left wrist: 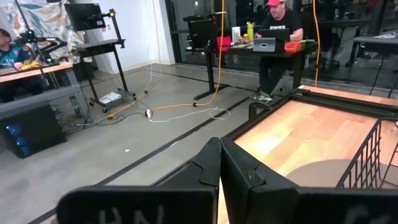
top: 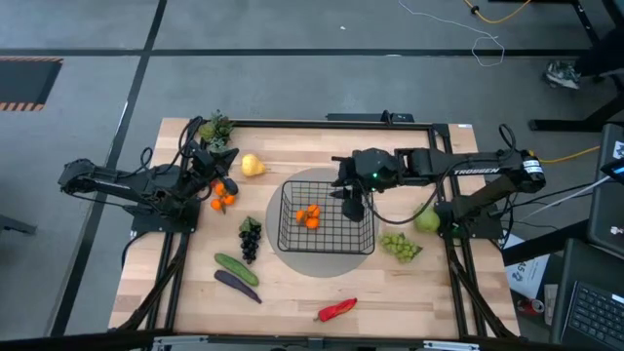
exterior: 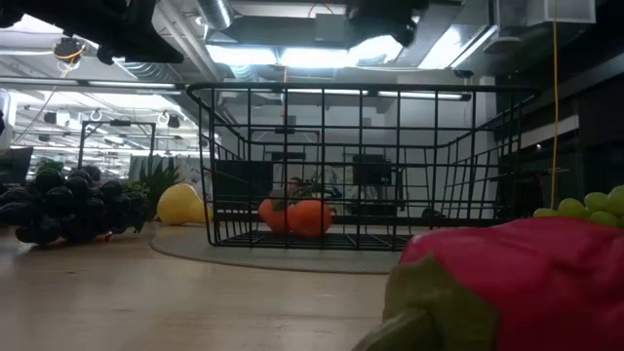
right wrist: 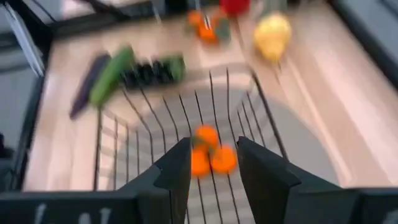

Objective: Build produce basket
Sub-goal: Put the green pear into the black wire basket

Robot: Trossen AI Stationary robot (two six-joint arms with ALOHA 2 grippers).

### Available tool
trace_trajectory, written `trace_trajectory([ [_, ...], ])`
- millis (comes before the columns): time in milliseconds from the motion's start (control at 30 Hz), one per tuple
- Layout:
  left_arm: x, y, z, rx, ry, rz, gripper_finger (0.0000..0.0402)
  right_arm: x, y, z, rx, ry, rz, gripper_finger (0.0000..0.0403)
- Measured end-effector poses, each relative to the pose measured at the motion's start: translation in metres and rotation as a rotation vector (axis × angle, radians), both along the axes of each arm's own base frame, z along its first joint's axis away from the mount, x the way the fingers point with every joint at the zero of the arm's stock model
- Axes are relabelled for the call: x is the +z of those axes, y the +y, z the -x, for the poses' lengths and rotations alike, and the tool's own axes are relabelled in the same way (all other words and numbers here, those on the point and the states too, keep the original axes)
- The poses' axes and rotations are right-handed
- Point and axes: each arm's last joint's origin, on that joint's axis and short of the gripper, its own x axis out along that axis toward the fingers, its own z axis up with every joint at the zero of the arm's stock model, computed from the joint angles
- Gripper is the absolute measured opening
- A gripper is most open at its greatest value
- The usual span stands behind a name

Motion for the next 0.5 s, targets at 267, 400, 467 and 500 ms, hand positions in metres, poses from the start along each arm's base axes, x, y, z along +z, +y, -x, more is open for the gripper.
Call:
trace_trajectory([
  [267,0.000,0.000,0.000,-0.001,-0.035,0.030,0.0000,-0.023,-0.003,0.040,-0.211,0.455,-0.096,0.0120],
  [400,0.000,0.000,0.000,-0.001,-0.043,0.037,0.0000,-0.028,-0.004,0.065,-0.367,0.688,-0.091,0.0118],
  [467,0.000,0.000,0.000,-0.001,-0.044,0.038,0.0000,-0.027,-0.006,0.082,-0.482,0.828,-0.057,0.0118],
  [500,0.000,0.000,0.000,-0.002,-0.049,0.043,0.0000,-0.027,-0.007,0.087,-0.550,0.857,-0.049,0.0118],
])
